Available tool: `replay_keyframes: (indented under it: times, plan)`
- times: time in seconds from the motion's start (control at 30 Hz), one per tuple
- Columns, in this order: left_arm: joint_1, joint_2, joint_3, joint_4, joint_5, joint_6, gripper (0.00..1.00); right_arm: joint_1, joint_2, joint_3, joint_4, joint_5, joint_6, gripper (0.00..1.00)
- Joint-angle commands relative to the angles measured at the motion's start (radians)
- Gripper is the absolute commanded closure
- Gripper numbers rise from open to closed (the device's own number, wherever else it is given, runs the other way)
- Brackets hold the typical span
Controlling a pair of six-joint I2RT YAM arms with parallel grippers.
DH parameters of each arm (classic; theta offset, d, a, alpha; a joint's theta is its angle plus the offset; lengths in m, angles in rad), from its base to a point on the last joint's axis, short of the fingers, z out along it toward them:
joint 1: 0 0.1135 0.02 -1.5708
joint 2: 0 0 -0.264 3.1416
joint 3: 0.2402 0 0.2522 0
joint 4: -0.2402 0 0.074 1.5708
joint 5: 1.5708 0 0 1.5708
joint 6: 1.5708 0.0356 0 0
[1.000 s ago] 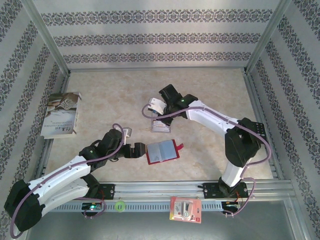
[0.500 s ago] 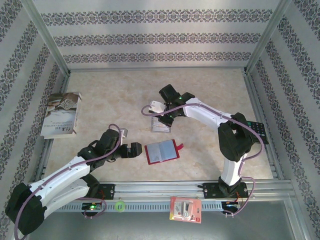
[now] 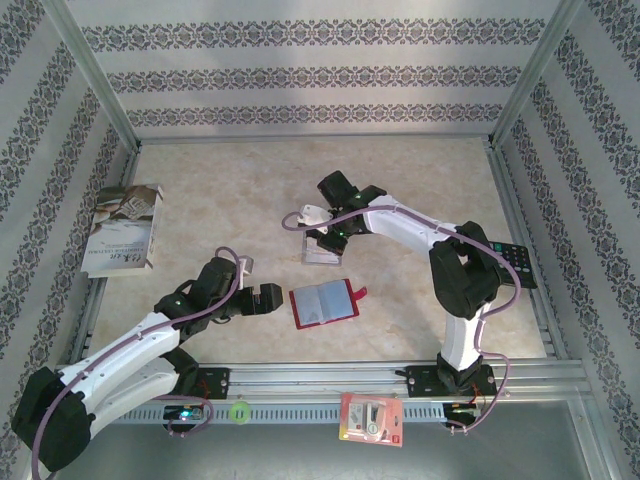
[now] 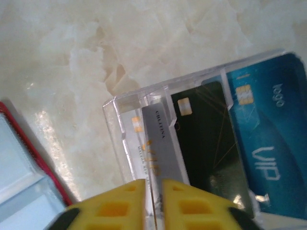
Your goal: Take the credit cards out of the card holder
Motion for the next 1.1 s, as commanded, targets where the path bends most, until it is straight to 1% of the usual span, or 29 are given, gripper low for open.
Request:
replay_keyframes:
  times: [0.0,0.03,0.13,0.2,0.27,0.3,0.37,0.4,0.43,0.53,0.6,0.67,0.83,0.97,1.07]
  plan:
    - [0.017,-0.003,-0.011,0.017,0.024,-0.012,0.0,-0.02,-0.072,-0.053,0.142,0.049,0.089,0.67]
    - [0.017,-0.008,-0.009,0.019,0.023,-0.014,0.0,-0.019,-0.115,-0.085,0.205,0.051,0.119,0.63]
    - [0.017,-0.023,-0.003,0.02,0.015,-0.014,0.0,-0.018,-0.241,-0.167,0.337,0.046,0.225,0.57]
    - [0.016,-0.035,-0.002,0.031,0.01,-0.015,0.0,-0.014,-0.312,-0.215,0.395,0.027,0.319,0.56]
    - [0.017,-0.046,0.0,0.036,-0.002,-0.014,0.0,0.002,-0.377,-0.275,0.461,0.057,0.458,0.53]
    - [0.018,-0.051,0.001,0.036,-0.007,-0.014,0.0,0.014,-0.407,-0.308,0.482,0.037,0.518,0.53]
    - [0.018,-0.057,0.003,0.032,-0.024,-0.014,0.0,0.045,-0.449,-0.364,0.495,0.095,0.633,0.52]
    - [0.019,-0.062,0.003,0.029,-0.032,-0.013,0.0,0.069,-0.474,-0.395,0.496,0.106,0.673,0.52]
    - [0.019,-0.066,0.002,0.023,-0.041,-0.013,0.0,0.097,-0.498,-0.433,0.492,0.145,0.721,0.52]
    - [0.017,-0.087,-0.011,0.013,-0.067,-0.02,0.0,0.188,-0.547,-0.518,0.443,0.238,0.806,0.5]
    - [0.019,-0.104,-0.025,0.011,-0.079,-0.029,0.0,0.246,-0.557,-0.556,0.394,0.281,0.846,0.49]
    - [0.02,-0.123,-0.042,0.013,-0.089,-0.042,0.0,0.294,-0.542,-0.587,0.351,0.294,0.89,0.49]
    - [0.02,-0.159,-0.087,0.041,-0.085,-0.072,0.0,0.426,-0.46,-0.641,0.352,0.348,0.959,0.5]
    - [0.02,-0.173,-0.105,0.048,-0.079,-0.081,0.0,0.508,-0.386,-0.616,0.359,0.375,0.962,0.5]
    - [0.02,-0.176,-0.113,0.046,-0.077,-0.084,0.0,0.539,-0.327,-0.576,0.349,0.399,0.957,0.51]
